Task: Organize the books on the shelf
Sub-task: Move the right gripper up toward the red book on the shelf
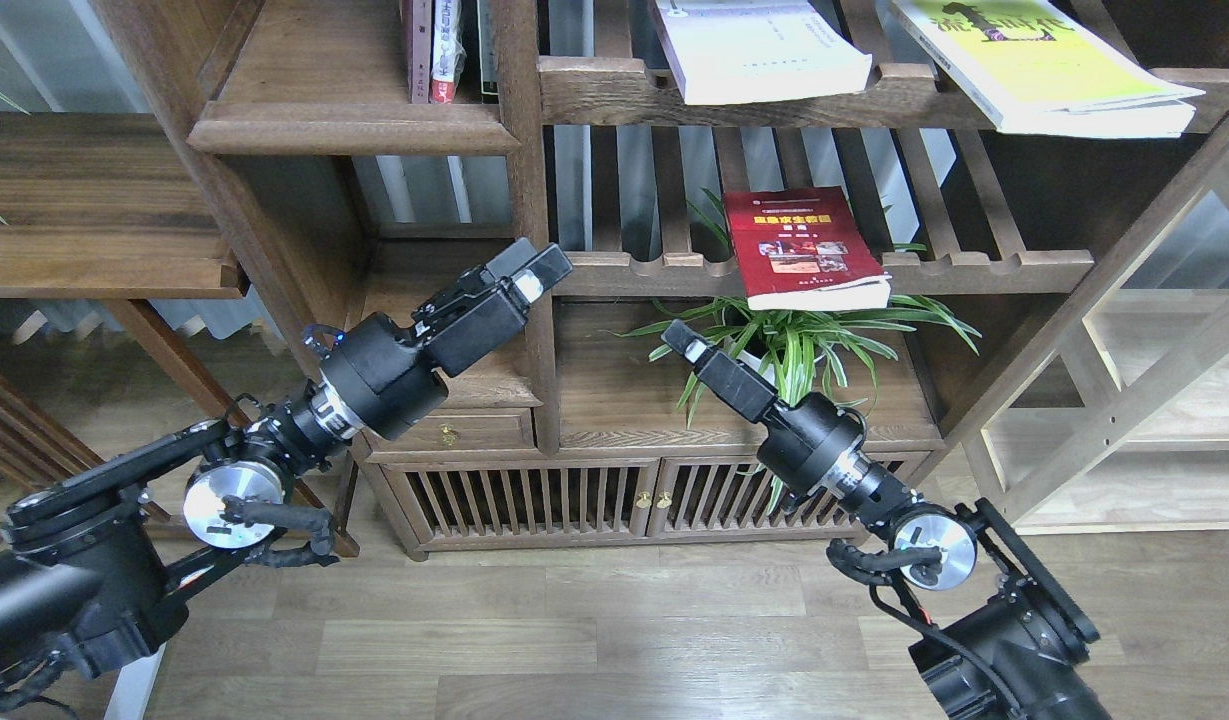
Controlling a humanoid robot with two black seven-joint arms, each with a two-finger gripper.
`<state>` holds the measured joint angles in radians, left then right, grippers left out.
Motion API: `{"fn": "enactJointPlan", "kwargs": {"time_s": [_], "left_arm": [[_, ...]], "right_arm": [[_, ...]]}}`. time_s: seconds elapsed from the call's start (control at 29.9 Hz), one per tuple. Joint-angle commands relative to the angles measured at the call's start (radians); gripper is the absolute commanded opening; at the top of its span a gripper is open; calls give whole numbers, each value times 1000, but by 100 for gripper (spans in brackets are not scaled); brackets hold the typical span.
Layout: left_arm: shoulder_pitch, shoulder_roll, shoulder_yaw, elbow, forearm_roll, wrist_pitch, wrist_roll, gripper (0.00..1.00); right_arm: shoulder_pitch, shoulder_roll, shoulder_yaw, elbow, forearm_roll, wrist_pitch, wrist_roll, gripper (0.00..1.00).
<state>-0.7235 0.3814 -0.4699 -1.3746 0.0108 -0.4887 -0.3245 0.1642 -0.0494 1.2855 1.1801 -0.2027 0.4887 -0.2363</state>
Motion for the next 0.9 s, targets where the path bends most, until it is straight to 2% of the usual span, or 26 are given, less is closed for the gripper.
{"fn": "enactJointPlan", "kwargs": {"time_s": [0.0,0.23,0.3,0.77,0.87], "left_arm": [[6,-3,-4,2,12,0,-10,99],[9,-7,-36,0,81,0,-18,99],[12,-10,-27,2,89,0,1,99],[19,-10,-72,11,94,0,2,99],[35,-15,-73,11,71,0,-11,99]], "right_arm": [[-2,0,0,0,-1,0,0,100],[-28,-3,0,-3,0,0,0,100],[-34,0,-3,-3,0,0,0,100],[-52,10,-8,-39,11,0,2,100],[-48,11,0,-56,19,0,3,100]]}}
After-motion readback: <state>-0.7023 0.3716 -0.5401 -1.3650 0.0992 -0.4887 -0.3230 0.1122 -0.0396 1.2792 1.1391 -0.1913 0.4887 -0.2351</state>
